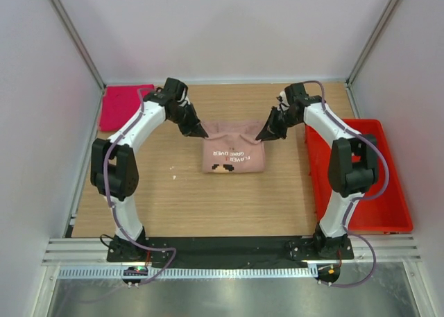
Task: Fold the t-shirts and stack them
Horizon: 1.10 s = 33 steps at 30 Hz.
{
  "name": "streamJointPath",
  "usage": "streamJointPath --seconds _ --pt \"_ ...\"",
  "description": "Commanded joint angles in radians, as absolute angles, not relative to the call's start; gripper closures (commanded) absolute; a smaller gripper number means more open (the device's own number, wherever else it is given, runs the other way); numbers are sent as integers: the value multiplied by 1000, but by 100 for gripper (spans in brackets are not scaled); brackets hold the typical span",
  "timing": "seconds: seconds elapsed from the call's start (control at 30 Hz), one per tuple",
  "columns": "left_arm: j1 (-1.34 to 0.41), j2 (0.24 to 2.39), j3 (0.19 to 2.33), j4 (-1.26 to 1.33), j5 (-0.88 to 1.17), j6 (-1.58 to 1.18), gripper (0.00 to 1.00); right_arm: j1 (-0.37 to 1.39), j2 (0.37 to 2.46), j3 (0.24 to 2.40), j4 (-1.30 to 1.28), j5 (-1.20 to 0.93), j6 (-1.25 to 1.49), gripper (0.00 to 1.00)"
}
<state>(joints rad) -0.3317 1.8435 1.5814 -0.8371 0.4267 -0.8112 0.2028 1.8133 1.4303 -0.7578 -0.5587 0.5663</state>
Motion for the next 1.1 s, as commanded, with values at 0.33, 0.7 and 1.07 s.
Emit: streamJointPath --seconds 0.33,0.7,1.07 --pt "-250 2167 1930 -733 558 -802 99 144 2170 1859 -750 -653 591 98" --pt "-166 2317 2178 -781 437 -785 64 91 2453 2290 -906 -568 510 55" --pt "-222 2128 1837 -540 607 -856 69 127 2158 1874 -701 -627 497 58"
